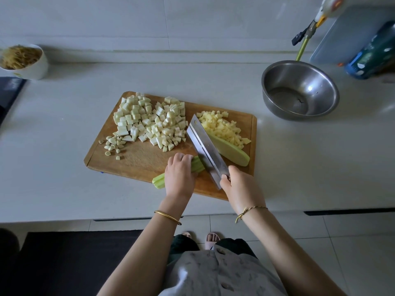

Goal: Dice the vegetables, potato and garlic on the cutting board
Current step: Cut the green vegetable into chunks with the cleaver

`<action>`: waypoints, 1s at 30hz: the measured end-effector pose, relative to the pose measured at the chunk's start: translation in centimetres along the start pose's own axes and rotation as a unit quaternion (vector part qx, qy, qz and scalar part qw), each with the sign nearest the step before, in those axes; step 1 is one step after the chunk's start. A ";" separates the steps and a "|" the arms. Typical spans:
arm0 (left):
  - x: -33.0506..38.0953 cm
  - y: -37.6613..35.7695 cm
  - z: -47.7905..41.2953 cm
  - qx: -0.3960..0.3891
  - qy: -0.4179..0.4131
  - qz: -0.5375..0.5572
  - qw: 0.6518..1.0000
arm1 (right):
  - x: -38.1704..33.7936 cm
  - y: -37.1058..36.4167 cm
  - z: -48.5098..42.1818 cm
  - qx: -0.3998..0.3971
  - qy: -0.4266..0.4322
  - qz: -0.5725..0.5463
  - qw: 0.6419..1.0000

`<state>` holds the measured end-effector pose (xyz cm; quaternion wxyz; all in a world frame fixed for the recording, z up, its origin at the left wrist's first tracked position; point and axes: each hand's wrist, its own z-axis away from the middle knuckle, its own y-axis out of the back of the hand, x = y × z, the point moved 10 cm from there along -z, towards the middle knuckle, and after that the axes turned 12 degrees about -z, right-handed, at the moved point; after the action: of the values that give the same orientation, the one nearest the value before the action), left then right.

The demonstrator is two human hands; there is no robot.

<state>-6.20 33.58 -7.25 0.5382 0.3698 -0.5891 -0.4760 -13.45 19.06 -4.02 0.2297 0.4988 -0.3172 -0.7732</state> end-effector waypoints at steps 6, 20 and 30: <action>0.0 0.2 0.2 0.017 -0.003 0.003 1.000 | 0.1 -1.5 -0.5 0.006 0.005 0.028 1.000; 0.7 -0.1 -0.5 0.012 -0.010 0.007 1.000 | 0.6 0.8 -0.2 0.018 -0.020 -0.034 0.999; 0.3 -0.3 -0.4 0.031 -0.006 0.011 0.999 | -0.2 0.4 -0.3 0.001 0.001 0.031 1.000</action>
<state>-5.87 33.10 -7.46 0.5277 0.3772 -0.6110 -0.4537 -13.09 18.82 -3.74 0.2529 0.4896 -0.3331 -0.7651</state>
